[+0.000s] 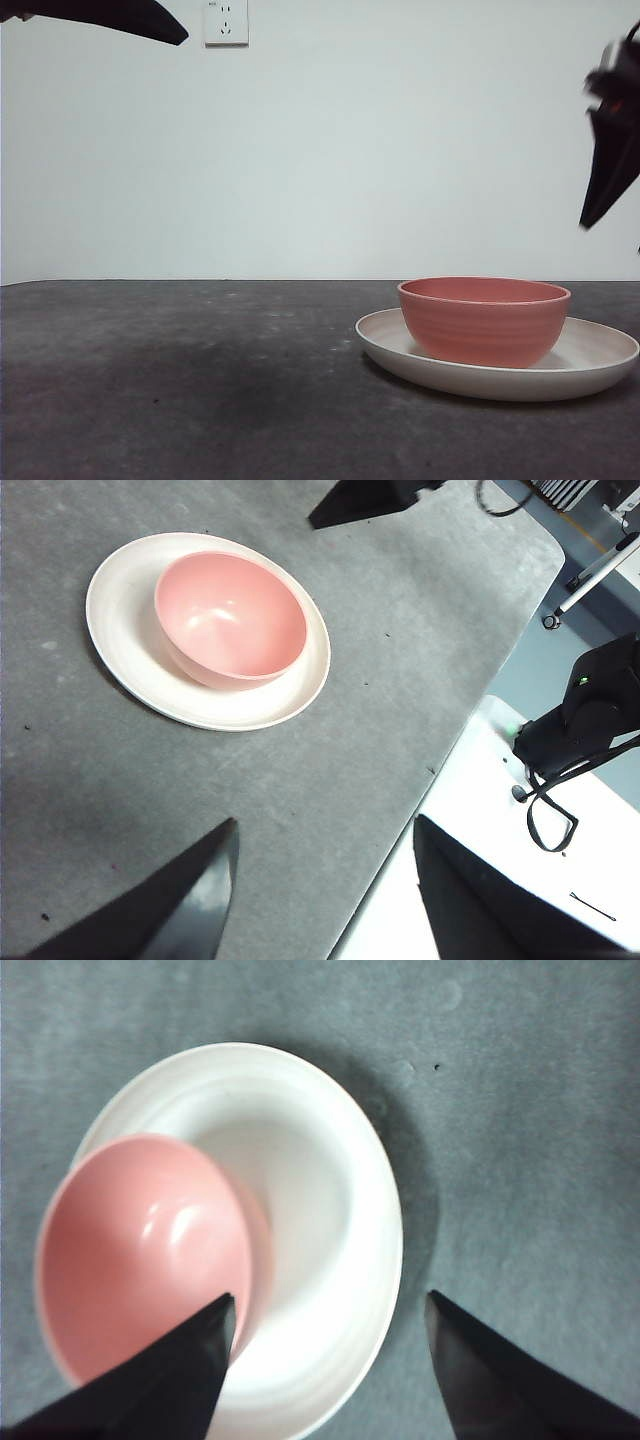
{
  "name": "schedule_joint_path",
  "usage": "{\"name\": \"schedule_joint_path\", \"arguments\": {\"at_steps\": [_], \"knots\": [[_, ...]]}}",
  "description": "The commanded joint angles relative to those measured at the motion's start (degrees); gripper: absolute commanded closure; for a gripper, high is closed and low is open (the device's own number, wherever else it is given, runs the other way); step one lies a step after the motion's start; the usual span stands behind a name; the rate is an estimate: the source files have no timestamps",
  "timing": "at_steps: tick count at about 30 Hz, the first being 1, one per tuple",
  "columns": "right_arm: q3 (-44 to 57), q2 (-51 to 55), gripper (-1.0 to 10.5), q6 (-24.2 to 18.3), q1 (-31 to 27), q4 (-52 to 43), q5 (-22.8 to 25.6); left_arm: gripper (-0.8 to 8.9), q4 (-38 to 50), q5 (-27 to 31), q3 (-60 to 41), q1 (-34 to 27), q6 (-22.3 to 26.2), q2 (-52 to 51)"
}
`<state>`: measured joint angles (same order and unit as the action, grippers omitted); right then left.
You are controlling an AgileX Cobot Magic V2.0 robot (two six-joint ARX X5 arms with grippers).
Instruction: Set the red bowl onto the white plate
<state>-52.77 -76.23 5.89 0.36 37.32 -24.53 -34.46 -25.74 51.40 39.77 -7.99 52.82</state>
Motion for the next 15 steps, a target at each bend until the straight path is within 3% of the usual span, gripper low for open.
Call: {"name": "schedule_joint_path", "arguments": {"at_steps": [1, 15], "knots": [[-0.9, -3.6, 6.6, 0.3, 0.3, -1.7, -0.3, 5.34, 0.6, -0.4, 0.4, 0.4, 1.1, 0.3], [-0.9, -14.4, 7.0, -0.3, 1.1, -5.7, -0.3, 5.34, 0.6, -0.4, 0.4, 0.4, 1.1, 0.3]]}}
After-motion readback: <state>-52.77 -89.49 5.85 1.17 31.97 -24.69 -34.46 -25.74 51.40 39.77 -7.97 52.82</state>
